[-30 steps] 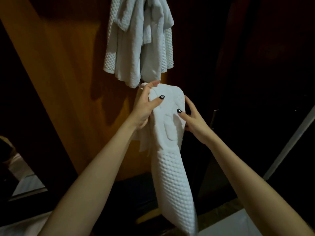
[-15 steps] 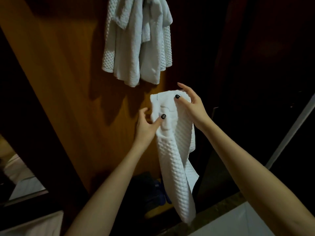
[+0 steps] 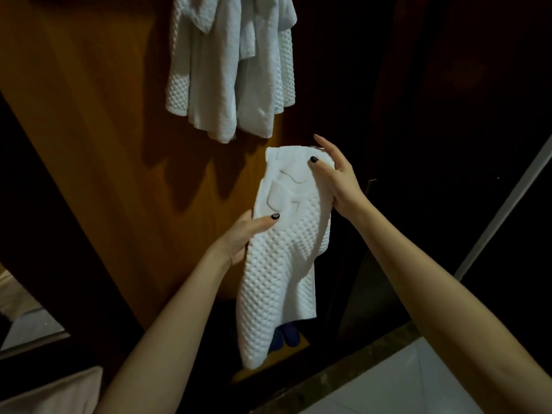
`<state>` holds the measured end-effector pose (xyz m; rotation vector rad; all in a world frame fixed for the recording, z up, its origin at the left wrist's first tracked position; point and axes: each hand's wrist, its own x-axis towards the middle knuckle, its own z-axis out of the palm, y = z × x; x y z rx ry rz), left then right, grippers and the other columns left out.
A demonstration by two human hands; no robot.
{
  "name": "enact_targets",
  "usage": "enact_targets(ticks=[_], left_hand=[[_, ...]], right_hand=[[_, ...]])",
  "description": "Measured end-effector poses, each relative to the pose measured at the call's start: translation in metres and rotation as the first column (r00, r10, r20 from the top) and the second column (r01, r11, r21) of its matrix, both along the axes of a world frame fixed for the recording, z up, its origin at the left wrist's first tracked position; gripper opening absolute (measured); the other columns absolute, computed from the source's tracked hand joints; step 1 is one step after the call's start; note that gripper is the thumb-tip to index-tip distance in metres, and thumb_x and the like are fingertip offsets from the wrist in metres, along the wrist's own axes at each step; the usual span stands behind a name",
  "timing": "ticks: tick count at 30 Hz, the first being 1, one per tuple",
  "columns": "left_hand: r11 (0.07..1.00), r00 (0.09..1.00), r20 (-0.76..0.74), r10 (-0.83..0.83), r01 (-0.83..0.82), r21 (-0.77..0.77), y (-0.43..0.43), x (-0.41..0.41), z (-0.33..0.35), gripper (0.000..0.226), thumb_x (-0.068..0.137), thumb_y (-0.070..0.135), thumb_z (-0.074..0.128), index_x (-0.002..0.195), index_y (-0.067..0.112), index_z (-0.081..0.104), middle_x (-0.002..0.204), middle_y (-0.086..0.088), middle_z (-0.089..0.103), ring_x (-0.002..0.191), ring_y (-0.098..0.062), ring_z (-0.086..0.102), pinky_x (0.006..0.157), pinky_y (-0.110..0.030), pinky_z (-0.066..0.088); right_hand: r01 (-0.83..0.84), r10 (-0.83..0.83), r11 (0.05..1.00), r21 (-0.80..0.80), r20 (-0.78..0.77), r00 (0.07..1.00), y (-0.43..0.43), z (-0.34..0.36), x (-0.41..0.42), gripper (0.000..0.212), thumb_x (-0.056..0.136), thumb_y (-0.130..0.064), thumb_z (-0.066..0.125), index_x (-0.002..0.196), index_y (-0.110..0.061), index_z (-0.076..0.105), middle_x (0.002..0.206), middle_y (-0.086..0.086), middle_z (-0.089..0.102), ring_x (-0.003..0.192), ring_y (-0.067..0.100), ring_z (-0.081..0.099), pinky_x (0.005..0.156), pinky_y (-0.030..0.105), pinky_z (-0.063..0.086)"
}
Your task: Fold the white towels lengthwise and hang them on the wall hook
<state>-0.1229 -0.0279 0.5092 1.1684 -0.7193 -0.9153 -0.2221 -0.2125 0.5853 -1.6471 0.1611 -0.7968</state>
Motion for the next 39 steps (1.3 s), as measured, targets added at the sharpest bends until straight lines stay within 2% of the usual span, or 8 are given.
enact_targets(ticks=[5, 10, 14, 19, 25, 30, 34, 39], left_hand=[[0.999, 0.993, 0.115, -0.037, 0.036, 0.009, 0.001, 0.009, 0.028, 0.042, 0.088, 0.039, 0.062, 0.127, 0.025, 0.056, 0.129, -0.004, 0.062, 0.118, -0.020, 0.060, 0.096, -0.037, 0.051], [0.941, 0.917, 0.232, 0.323, -0.285, -0.181, -0.013, 0.002, 0.052, 0.024, 0.083, 0.039, 0.063, 0.097, 0.020, 0.071, 0.111, -0.008, 0.067, 0.106, -0.026, 0.063, 0.090, -0.037, 0.051], [0.937, 0.943, 0.143, 0.301, -0.264, -0.231, -0.020, 0.006, 0.055, 0.011, 0.091, 0.029, 0.058, 0.099, 0.025, 0.064, 0.094, 0.013, 0.074, 0.092, -0.001, 0.068, 0.072, -0.016, 0.053], [0.952, 0.953, 0.167, 0.253, -0.214, -0.220, -0.018, 0.016, 0.070, 0.024, 0.082, 0.030, 0.066, 0.103, 0.019, 0.066, 0.100, 0.003, 0.074, 0.099, -0.012, 0.066, 0.089, -0.029, 0.052], [0.946, 0.941, 0.273, 0.198, -0.111, -0.304, -0.020, 0.014, 0.092, 0.021, 0.091, 0.023, 0.053, 0.106, 0.028, 0.066, 0.102, 0.010, 0.073, 0.096, -0.004, 0.067, 0.075, -0.017, 0.052], [0.946, 0.850, 0.481, 0.214, -0.058, -0.319, -0.028, 0.017, 0.109, 0.022, 0.095, 0.012, 0.053, 0.116, 0.019, 0.060, 0.111, 0.005, 0.067, 0.103, -0.008, 0.063, 0.084, -0.022, 0.051], [0.918, 0.776, 0.533, 0.338, -0.147, -0.368, -0.033, 0.015, 0.113, 0.016, 0.095, 0.007, 0.055, 0.109, 0.012, 0.061, 0.107, 0.001, 0.064, 0.101, -0.007, 0.060, 0.087, -0.023, 0.048], [0.913, 0.629, 0.674, 0.388, -0.160, -0.375, -0.030, 0.017, 0.122, 0.019, 0.092, 0.022, 0.055, 0.107, 0.011, 0.062, 0.111, -0.012, 0.062, 0.107, -0.017, 0.059, 0.091, -0.031, 0.049]], right_hand=[[-0.078, 0.077, 0.990, 0.121, 0.011, 0.997, -0.005, 0.008, -0.004, 0.042, 0.093, -0.016, 0.061, 0.127, -0.041, 0.056, 0.125, 0.001, 0.063, 0.107, 0.017, 0.066, 0.081, 0.028, 0.056], [-0.172, 0.178, 0.972, 0.162, -0.023, 0.984, -0.004, 0.017, -0.005, 0.043, 0.092, -0.014, 0.060, 0.128, -0.038, 0.059, 0.123, 0.004, 0.066, 0.107, 0.023, 0.067, 0.079, 0.031, 0.056], [-0.233, 0.241, 0.955, 0.181, -0.026, 0.970, -0.001, 0.023, -0.008, 0.050, 0.089, -0.017, 0.064, 0.130, -0.043, 0.056, 0.125, 0.003, 0.065, 0.106, 0.025, 0.068, 0.080, 0.033, 0.057], [-0.286, 0.298, 0.948, 0.141, -0.075, 0.952, -0.002, 0.025, -0.013, 0.085, 0.083, -0.013, 0.068, 0.147, -0.050, 0.026, 0.138, 0.003, 0.051, 0.112, 0.026, 0.065, 0.081, 0.035, 0.057], [-0.331, 0.346, 0.922, 0.203, -0.044, 0.937, -0.008, 0.032, -0.014, 0.091, 0.086, -0.005, 0.061, 0.145, -0.059, 0.017, 0.135, 0.011, 0.057, 0.107, 0.030, 0.066, 0.072, 0.036, 0.058], [-0.101, 0.112, 0.986, 0.131, -0.075, 0.991, -0.004, 0.037, -0.007, 0.082, 0.091, -0.014, 0.065, 0.150, -0.046, 0.019, 0.123, 0.011, 0.066, 0.104, 0.028, 0.068, 0.082, 0.038, 0.058], [0.249, -0.245, 0.968, 0.006, -0.168, 0.955, 0.000, 0.026, -0.003, 0.080, 0.092, -0.046, 0.060, 0.155, -0.024, 0.017, 0.155, 0.005, 0.034, 0.136, 0.021, 0.044, 0.106, 0.033, 0.042], [0.171, -0.163, 0.985, 0.024, -0.208, 0.965, 0.011, -0.003, -0.013, 0.078, 0.089, -0.057, 0.057, 0.153, -0.023, 0.027, 0.154, 0.002, 0.039, 0.134, 0.018, 0.046, 0.108, 0.041, 0.043]])
